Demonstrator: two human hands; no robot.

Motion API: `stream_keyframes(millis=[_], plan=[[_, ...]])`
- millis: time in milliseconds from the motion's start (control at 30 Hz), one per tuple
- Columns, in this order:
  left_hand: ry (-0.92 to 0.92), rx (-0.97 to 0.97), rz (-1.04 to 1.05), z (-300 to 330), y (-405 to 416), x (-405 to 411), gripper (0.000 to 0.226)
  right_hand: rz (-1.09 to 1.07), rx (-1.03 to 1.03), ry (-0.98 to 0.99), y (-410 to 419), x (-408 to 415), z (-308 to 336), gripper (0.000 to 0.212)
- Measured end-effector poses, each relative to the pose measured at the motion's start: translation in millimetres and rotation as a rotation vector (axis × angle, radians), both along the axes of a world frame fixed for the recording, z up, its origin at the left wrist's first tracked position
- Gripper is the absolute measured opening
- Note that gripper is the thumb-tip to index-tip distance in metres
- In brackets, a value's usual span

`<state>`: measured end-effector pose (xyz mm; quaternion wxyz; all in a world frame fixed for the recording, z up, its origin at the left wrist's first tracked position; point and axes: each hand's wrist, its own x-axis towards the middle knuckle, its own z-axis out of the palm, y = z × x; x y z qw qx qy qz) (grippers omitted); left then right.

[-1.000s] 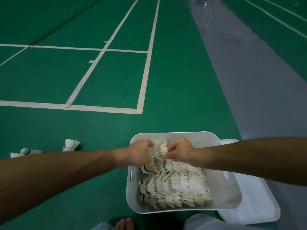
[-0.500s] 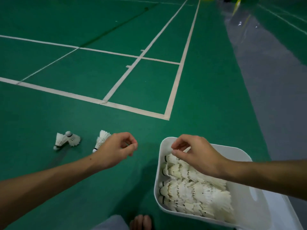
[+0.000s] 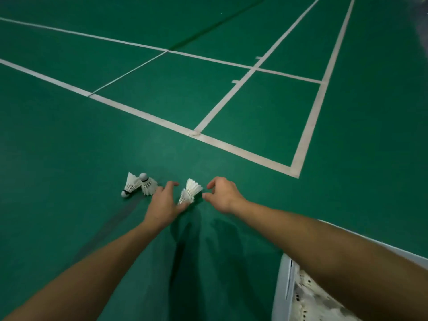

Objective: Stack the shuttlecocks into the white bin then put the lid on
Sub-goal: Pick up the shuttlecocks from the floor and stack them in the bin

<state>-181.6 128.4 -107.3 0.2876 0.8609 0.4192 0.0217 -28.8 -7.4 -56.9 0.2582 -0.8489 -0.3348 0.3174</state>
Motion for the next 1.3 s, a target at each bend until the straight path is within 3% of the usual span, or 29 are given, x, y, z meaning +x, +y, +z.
stream_keyframes(millis=[200, 333, 467, 567, 667, 767, 833, 900, 1067, 1300], plan=[[0.009, -0.053, 0.068, -42, 17, 23, 0.091, -0.07, -0.062, -0.05, 65, 3, -52, 0.045], [-0.026, -0.052, 0.07, -37, 21, 17, 0.063, -0.098, -0.058, -0.032, 78, -1, -71, 0.031], [-0.042, -0.071, 0.139, -25, 27, -1, 0.057, -0.164, 0.053, 0.08, 82, 8, -72, 0.026], [0.008, 0.117, 0.092, -13, 35, -25, 0.024, -0.224, 0.137, 0.16, 81, 17, -64, 0.021], [0.016, 0.347, 0.13, 1, 56, -43, 0.05, -0.228, 0.172, 0.183, 75, 17, -56, 0.017], [0.058, 0.247, 0.106, 9, 84, -37, 0.05, -0.188, 0.191, 0.194, 65, 13, -47, 0.014], [0.134, 0.137, 0.036, 7, 94, -28, 0.039, -0.16, 0.21, 0.198, 54, 13, -39, 0.011], [0.174, 0.15, -0.039, 2, 92, -26, 0.034, -0.117, 0.222, 0.196, 39, 16, -28, 0.013], [0.061, 0.229, -0.127, 12, 64, -27, 0.041, -0.036, 0.21, 0.143, -25, 31, 8, 0.017], [-0.064, 0.27, -0.567, 120, -35, -6, 0.046, -0.007, 0.152, 0.036, -158, 33, 95, 0.018]])
